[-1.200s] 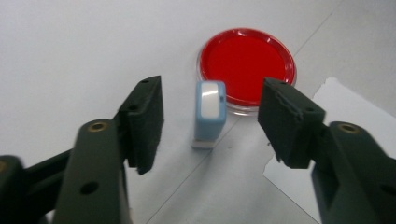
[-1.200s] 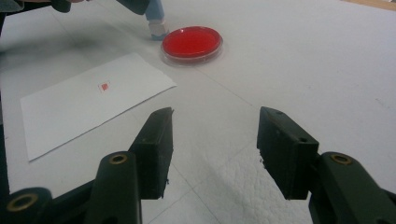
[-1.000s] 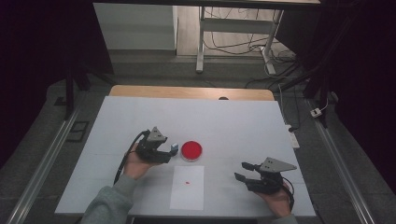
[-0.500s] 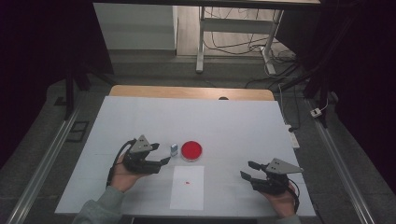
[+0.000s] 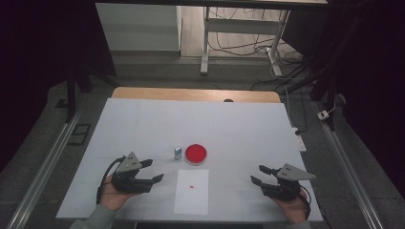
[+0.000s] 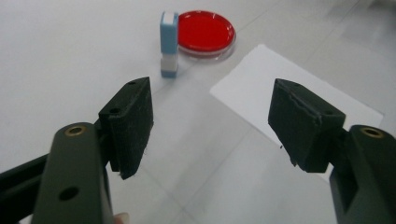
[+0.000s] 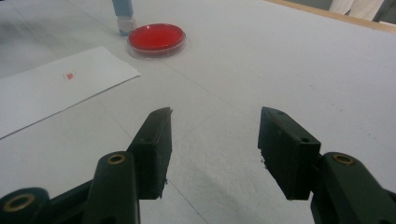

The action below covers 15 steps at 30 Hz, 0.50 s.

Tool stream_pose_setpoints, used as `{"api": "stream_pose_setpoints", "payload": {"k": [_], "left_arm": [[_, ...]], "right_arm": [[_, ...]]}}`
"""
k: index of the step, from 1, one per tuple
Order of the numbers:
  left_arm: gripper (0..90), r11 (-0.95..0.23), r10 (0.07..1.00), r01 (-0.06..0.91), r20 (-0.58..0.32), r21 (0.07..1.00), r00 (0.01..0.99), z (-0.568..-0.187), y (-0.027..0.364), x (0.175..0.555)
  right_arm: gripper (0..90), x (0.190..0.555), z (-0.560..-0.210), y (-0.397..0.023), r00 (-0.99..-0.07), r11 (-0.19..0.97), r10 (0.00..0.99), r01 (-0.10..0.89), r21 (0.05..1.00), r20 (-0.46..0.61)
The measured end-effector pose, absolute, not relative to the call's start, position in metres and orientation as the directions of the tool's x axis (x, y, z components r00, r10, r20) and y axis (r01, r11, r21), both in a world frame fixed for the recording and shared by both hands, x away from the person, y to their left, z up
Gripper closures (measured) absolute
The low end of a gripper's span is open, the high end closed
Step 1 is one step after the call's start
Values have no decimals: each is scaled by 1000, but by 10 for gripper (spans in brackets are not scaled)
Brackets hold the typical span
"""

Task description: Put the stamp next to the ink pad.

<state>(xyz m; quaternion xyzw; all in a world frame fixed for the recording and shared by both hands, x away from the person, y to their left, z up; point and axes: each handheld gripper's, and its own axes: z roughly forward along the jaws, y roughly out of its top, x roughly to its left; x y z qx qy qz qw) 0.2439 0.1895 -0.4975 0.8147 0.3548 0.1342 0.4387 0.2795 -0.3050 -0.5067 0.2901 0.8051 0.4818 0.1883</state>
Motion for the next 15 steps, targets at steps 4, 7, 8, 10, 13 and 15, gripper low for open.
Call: {"api": "stream_pose_setpoints", "payload": {"k": [4, 7, 8, 10, 13, 15], "left_arm": [[313, -353, 703, 468, -101, 810, 704, -501, 198, 236], [312, -353, 706, 474, -103, 807, 701, -504, 202, 231], [312, -352, 707, 476, -104, 806, 699, -505, 203, 229], [311, -353, 709, 479, -103, 804, 697, -508, 206, 226], [310, -353, 714, 483, -104, 801, 692, -510, 209, 222], [310, -348, 717, 487, -107, 801, 688, -512, 211, 220]], "right_arm": [[443, 279, -508, -305, -763, 380, 645, 283, 881, -33], [441, 278, -508, -305, -761, 392, 647, 280, 876, -46], [441, 278, -508, -305, -766, 393, 642, 281, 875, -43], [439, 277, -509, -305, -765, 399, 642, 280, 873, -48], [436, 276, -510, -304, -767, 413, 639, 277, 867, -60], [435, 277, -511, -302, -772, 420, 633, 273, 866, -63]]}}
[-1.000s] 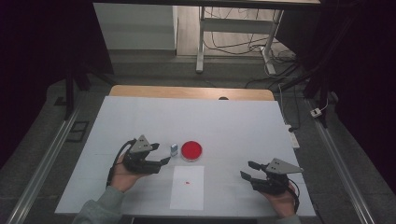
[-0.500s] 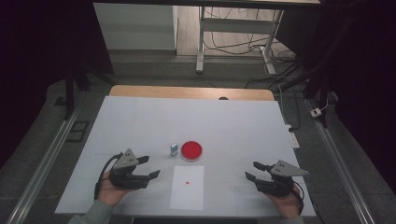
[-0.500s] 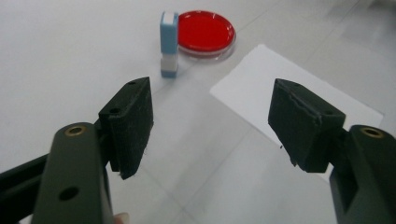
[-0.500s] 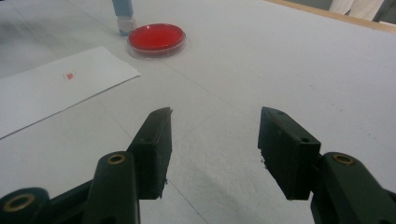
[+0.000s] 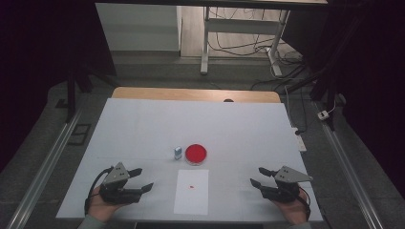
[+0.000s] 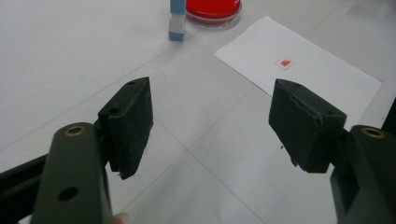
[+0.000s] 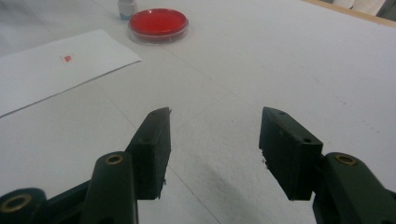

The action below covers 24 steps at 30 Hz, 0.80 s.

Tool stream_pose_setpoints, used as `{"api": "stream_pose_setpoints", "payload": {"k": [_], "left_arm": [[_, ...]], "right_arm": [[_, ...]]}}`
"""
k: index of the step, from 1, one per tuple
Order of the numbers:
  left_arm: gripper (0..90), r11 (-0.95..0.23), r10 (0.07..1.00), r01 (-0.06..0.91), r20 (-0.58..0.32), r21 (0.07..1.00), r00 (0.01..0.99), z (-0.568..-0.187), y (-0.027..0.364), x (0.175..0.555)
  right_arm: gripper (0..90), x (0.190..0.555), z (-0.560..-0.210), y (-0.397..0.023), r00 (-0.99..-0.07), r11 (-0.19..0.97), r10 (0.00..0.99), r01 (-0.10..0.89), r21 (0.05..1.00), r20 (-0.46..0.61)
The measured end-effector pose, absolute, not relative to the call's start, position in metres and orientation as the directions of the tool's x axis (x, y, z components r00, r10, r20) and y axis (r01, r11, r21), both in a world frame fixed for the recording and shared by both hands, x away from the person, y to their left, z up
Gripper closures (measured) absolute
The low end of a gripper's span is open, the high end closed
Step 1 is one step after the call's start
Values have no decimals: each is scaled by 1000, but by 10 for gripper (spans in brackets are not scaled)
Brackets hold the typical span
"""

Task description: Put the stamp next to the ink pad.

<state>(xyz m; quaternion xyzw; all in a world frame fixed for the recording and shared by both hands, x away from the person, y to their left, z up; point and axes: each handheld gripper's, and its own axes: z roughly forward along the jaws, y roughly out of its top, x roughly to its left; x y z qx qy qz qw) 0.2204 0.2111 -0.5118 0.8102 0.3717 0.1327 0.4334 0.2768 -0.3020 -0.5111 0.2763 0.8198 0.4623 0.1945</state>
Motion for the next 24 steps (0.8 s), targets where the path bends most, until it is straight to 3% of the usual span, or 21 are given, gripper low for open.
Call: {"api": "stream_pose_setpoints", "payload": {"k": [24], "left_arm": [[308, -355, 719, 489, -102, 797, 688, -513, 211, 221]], "right_arm": [[434, 276, -509, -300, -775, 417, 629, 267, 869, -64]]}}
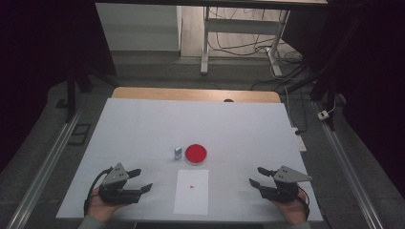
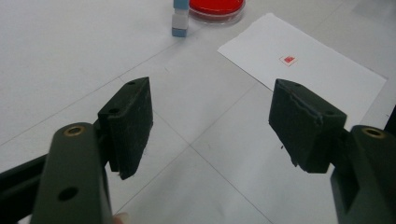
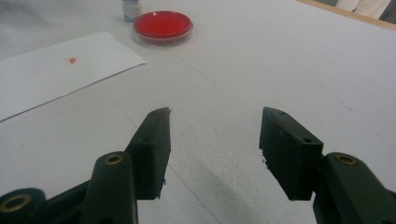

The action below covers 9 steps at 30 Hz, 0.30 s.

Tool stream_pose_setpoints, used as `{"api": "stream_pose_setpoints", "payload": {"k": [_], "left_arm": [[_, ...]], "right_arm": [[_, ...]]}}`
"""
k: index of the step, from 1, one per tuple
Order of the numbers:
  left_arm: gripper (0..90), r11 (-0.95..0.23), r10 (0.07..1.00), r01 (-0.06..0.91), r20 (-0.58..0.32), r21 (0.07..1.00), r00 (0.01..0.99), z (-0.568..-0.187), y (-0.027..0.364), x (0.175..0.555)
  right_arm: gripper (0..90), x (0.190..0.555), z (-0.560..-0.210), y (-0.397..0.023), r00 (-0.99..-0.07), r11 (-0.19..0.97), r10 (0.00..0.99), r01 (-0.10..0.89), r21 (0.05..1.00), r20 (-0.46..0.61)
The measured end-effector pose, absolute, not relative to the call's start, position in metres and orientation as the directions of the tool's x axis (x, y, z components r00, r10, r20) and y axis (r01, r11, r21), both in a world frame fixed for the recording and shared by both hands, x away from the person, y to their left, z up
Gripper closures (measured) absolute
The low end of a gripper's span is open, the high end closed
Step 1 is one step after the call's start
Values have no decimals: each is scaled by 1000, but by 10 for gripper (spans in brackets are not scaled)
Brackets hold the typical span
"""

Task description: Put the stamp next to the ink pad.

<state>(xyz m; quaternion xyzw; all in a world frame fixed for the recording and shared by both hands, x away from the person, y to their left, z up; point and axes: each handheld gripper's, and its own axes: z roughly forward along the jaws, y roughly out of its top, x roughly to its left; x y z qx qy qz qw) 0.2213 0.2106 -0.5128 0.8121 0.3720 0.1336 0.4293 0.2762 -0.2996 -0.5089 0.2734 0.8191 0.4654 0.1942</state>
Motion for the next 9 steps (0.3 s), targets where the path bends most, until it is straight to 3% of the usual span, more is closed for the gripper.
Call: {"api": "stream_pose_setpoints", "payload": {"k": [9], "left_arm": [[302, -359, 723, 498, -101, 789, 683, -514, 211, 222]], "right_arm": [[433, 276, -508, -299, -780, 407, 624, 266, 874, -54]]}}
